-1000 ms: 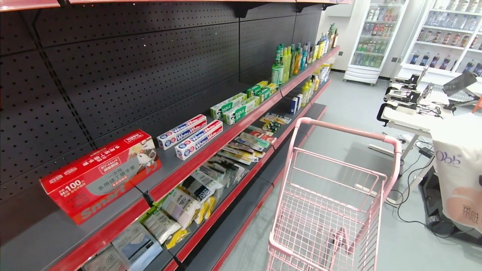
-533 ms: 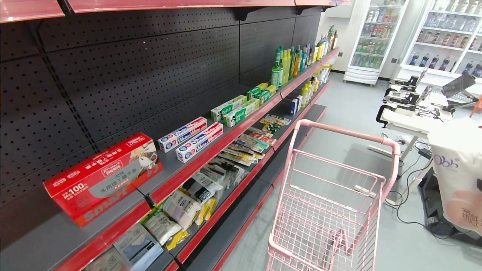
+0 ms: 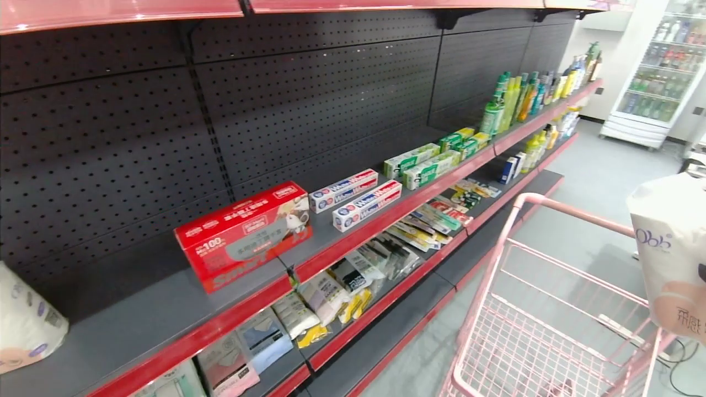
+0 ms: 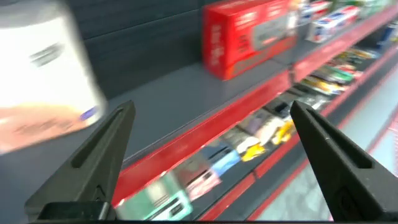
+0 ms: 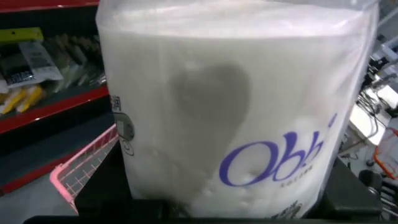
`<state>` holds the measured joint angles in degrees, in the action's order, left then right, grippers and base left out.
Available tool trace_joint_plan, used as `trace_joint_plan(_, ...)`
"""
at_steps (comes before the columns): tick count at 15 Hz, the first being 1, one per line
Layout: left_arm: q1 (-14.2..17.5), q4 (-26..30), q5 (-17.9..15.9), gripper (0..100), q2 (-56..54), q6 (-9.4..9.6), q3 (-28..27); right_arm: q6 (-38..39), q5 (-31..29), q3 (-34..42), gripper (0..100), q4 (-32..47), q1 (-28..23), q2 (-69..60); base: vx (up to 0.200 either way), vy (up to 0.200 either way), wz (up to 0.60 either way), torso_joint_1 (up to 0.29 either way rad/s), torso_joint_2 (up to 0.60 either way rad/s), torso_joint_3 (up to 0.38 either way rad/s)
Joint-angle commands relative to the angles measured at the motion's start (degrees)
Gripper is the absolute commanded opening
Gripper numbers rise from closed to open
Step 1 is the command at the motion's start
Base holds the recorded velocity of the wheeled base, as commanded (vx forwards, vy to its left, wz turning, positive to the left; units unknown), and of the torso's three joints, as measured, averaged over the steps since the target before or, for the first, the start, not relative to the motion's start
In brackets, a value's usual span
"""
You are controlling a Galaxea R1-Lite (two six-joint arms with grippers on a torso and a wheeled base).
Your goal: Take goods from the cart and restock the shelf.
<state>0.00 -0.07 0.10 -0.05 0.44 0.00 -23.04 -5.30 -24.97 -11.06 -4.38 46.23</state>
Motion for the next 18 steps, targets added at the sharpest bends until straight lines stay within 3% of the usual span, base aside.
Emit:
trace_joint_plan(1,0.0,-0.01,-0.01,100,0.05,0.0,0.0,0.01,0.03,0.01,0,-0.02,-0.02,0.27,0.0,0.0,0.6,0.002,0.0,0.002)
trace_joint_plan(11,0.0,-0.01,-0.01,100,0.05,0.0,0.0,-0.25,0.12,0.53,0,0.07,-0.02,0.18,0.0,0.0,0.6,0.003,0.0,0.003)
trace_joint_plan(18,0.0,-0.01,0.08,100,0.05,0.0,0.0,-0.16,0.12,1.68,0,-0.02,0.07,-1.67,0.0,0.0,0.0,0.0,0.0,0.0)
